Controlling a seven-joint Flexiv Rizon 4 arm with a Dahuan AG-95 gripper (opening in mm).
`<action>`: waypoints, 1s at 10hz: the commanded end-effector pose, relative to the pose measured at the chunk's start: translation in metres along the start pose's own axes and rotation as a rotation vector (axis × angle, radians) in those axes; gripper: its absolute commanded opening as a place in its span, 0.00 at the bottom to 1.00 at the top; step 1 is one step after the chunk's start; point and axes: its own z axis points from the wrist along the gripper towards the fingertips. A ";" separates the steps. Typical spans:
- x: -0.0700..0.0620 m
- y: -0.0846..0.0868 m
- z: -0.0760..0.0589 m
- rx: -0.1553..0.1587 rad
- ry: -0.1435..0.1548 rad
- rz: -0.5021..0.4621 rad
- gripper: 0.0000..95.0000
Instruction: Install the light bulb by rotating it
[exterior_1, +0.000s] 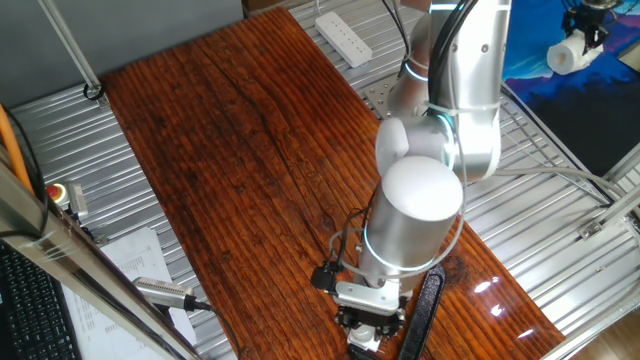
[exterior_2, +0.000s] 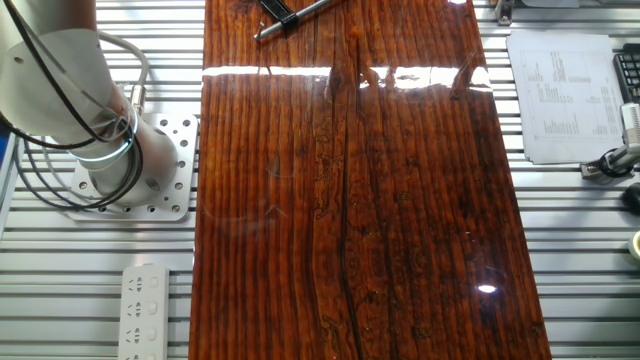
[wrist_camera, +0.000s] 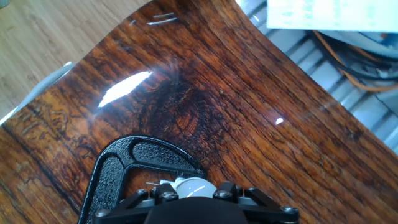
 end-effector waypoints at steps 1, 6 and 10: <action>0.000 0.000 0.000 0.006 0.012 0.041 0.40; 0.000 0.000 0.000 0.021 0.032 0.144 0.40; 0.000 0.000 0.000 0.039 0.048 0.238 0.40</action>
